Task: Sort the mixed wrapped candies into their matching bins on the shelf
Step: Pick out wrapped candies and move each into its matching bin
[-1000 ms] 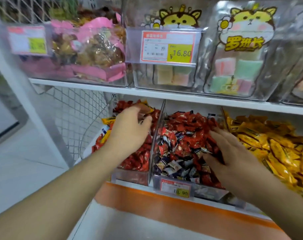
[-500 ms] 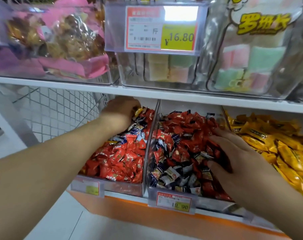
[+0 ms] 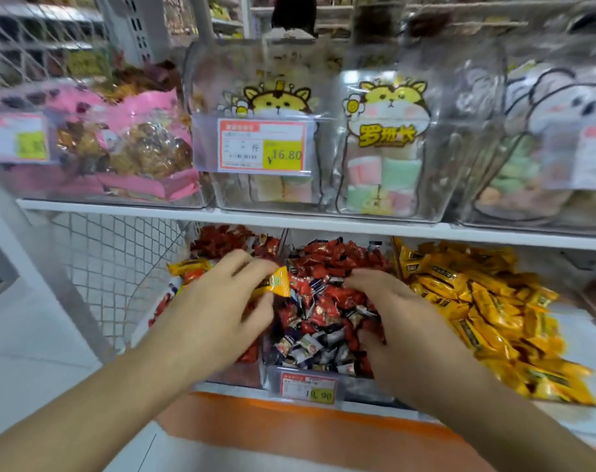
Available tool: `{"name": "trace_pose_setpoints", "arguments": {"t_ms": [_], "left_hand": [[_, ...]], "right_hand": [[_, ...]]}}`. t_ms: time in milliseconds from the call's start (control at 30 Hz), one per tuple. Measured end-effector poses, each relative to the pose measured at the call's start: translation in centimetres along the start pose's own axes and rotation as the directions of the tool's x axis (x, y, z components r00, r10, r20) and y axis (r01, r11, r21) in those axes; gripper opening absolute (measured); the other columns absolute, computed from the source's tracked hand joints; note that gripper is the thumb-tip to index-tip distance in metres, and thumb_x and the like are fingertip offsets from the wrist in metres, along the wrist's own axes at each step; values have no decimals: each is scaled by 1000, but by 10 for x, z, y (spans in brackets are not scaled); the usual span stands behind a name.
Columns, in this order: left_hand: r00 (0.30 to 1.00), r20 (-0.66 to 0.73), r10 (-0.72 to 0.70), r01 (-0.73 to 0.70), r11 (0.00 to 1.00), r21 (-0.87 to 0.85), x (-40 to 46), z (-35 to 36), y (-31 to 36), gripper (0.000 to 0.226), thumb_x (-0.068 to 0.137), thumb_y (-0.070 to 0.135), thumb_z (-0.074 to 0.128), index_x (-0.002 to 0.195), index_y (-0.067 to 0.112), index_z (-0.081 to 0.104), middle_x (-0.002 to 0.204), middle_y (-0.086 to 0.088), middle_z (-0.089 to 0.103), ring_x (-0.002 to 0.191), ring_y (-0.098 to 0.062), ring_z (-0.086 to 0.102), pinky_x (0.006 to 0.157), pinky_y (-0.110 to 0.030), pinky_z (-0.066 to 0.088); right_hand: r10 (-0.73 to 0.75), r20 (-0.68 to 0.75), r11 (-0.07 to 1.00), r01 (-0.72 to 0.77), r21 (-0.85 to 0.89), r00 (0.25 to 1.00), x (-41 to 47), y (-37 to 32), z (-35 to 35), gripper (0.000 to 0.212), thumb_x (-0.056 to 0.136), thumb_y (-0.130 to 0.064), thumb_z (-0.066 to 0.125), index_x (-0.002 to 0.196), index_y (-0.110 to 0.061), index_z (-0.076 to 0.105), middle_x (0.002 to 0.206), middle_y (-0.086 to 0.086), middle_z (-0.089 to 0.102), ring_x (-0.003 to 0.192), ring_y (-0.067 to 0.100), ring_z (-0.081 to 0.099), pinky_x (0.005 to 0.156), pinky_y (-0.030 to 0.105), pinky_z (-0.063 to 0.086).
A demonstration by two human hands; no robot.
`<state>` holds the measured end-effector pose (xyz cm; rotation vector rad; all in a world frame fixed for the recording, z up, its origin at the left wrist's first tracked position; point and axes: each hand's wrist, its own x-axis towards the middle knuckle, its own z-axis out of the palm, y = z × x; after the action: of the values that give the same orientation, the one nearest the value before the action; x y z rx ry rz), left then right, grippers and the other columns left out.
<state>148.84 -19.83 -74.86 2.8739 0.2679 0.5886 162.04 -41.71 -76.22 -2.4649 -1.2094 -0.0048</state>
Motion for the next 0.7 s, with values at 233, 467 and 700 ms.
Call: {"name": "trace_pose_setpoints", "arguments": {"t_ms": [233,467,700], "left_hand": [[983,127,-130,170,906,-388,-1,24,64,45,92,26,75,124,50,53,109,33,58,89,2,63,77,-22,54],[961,205,-187,275,745,-608,11,47,85,54,87,17,82,125,47,59,108,32,66,95,1,70,84,-24,59],[976,121,-183,219,851,-478,13,46,72,43,94,30,72,127,50,54,112,30,61,105,16,55,80,-7,49]], "right_hand": [[-50,-36,988,54,144,998,-19,4,-18,51,95,-30,72,140,-43,52,133,-27,56,122,-1,51,105,20,45],[-35,-72,999,36,13,997,-26,29,-26,37,91,-41,71,126,-42,60,114,-22,64,109,5,58,86,34,57],[378,-438,914,-404,35,816,-6,94,-41,35,91,-46,65,112,-19,73,92,5,70,100,29,62,74,32,44]]}}
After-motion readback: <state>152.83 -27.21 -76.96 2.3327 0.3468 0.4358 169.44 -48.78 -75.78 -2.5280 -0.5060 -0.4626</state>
